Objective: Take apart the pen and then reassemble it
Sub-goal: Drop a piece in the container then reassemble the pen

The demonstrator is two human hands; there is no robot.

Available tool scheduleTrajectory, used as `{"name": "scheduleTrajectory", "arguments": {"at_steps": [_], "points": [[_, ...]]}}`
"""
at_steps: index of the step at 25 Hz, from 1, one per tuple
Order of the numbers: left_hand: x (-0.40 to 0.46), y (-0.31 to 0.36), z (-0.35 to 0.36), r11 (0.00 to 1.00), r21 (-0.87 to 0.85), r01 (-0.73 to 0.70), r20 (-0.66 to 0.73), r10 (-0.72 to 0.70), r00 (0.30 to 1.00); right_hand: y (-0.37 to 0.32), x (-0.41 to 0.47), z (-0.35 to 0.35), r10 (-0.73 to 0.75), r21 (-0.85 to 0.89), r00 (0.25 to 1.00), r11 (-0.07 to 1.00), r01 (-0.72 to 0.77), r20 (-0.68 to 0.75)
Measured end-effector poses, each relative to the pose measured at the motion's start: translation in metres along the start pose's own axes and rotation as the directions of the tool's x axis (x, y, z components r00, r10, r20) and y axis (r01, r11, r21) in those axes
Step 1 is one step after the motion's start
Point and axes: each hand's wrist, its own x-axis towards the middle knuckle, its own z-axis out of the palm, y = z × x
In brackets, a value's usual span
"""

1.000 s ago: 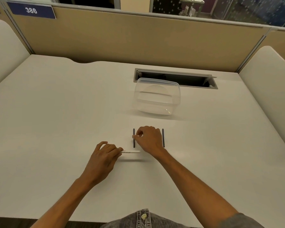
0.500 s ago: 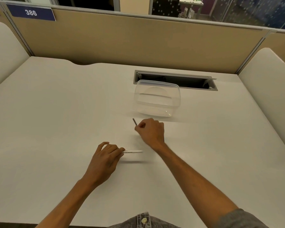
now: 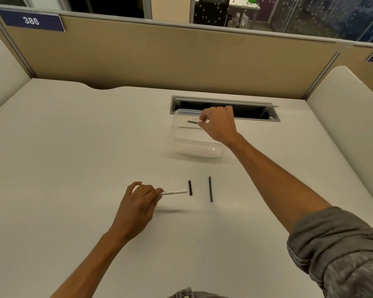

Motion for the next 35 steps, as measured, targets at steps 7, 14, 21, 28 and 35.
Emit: {"name": "scheduleTrajectory", "arguments": {"at_steps": [7, 14, 21, 28, 35], "points": [[0.002, -0.001, -0.005, 1.000, -0.008, 0.004, 0.009, -0.004, 1.000, 0.002, -0.006, -0.012, 0.073, 0.238, 0.981, 0.971, -0.028, -0.180], [-0.003, 0.001, -0.010, 0.999, -0.035, -0.001, 0.002, 0.001, 1.000, 0.007, -0.112, 0.012, 0.173, 0.401, 0.980, 0.908, -0.121, -0.097], [-0.006, 0.011, -0.019, 0.998, -0.039, 0.041, 0.033, -0.039, 0.999, 0.011, -0.187, 0.061, 0.403, 0.309, 0.910, 0.856, -0.414, 0.101], [-0.002, 0.019, -0.025, 0.999, -0.034, 0.032, 0.026, -0.031, 0.999, 0.002, -0.186, 0.075, 0.440, 0.158, 0.890, 0.876, -0.455, 0.121], [0.005, 0.022, -0.032, 0.999, -0.042, 0.006, -0.004, -0.007, 1.000, -0.001, -0.185, 0.064, 0.444, 0.209, 0.886, 0.861, -0.463, 0.132]]}}
